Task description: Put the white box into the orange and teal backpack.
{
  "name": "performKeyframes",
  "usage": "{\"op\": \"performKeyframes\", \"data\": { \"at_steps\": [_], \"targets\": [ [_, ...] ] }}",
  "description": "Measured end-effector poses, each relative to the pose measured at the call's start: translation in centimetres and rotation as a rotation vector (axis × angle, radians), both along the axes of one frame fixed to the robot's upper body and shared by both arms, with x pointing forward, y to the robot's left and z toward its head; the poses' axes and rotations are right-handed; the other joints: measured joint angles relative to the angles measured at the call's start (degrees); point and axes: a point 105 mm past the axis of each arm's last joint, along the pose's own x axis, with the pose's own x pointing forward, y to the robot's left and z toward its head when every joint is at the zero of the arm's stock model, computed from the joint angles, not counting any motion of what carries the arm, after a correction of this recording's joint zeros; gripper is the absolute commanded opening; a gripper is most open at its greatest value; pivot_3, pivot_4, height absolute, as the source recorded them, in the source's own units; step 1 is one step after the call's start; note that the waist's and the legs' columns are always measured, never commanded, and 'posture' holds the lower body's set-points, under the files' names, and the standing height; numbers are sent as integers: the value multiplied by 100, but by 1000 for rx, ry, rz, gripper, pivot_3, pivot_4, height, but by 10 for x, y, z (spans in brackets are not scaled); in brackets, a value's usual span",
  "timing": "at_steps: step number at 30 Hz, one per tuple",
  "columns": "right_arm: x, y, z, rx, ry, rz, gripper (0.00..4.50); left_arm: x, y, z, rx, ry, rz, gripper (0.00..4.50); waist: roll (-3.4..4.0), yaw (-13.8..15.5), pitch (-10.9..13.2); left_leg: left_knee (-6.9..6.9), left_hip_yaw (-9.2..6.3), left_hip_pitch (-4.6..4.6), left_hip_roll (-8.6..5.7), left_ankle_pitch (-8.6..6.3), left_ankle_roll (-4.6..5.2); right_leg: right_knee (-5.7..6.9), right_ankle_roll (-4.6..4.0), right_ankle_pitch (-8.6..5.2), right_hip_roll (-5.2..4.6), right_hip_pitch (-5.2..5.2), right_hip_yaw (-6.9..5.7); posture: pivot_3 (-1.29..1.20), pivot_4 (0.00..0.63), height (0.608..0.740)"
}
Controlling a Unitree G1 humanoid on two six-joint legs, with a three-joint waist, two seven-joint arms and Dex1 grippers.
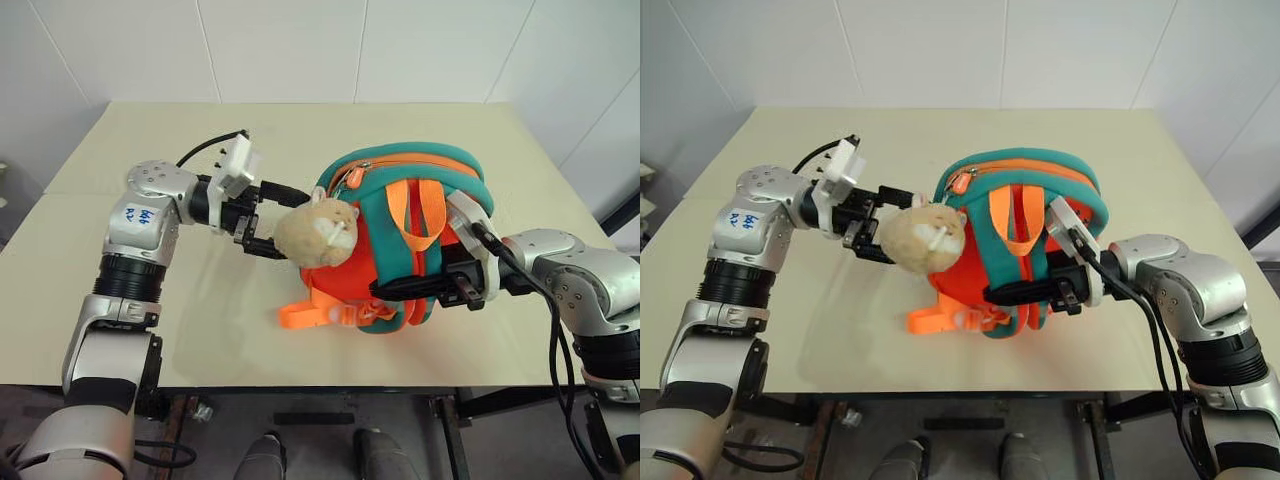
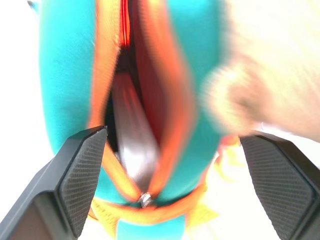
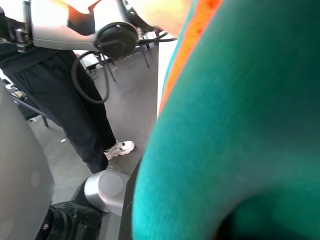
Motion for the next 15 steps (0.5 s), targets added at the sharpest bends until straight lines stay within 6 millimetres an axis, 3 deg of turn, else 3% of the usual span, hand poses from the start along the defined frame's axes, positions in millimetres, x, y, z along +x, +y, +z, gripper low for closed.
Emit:
{"op": "performKeyframes", "data": {
  "at_steps": [5,10,15],
  "targets": [
    [4,-2,-2,-2,0,-8,0,-13,9,-1,5,-3,-3,4490,0,-3,0,7,-1,0,0,0,0,7,0,0,0,1,0,0,150,740],
    [7,-3,-6,-2,12,-5,0,-35,-1,14,-68,-41,-61,4490,0,-3,0,22,-2,1,0,0,0,15,0,0,0,5,0,0,150,740],
    [8,-3,-8,-13,13,-1,0,-52,-9,15,-86,-35,-95,4490,0,-14,0,27,-1,10,1,0,0,20,-2,1,1,11,1,0,150,740]
  ]
}}
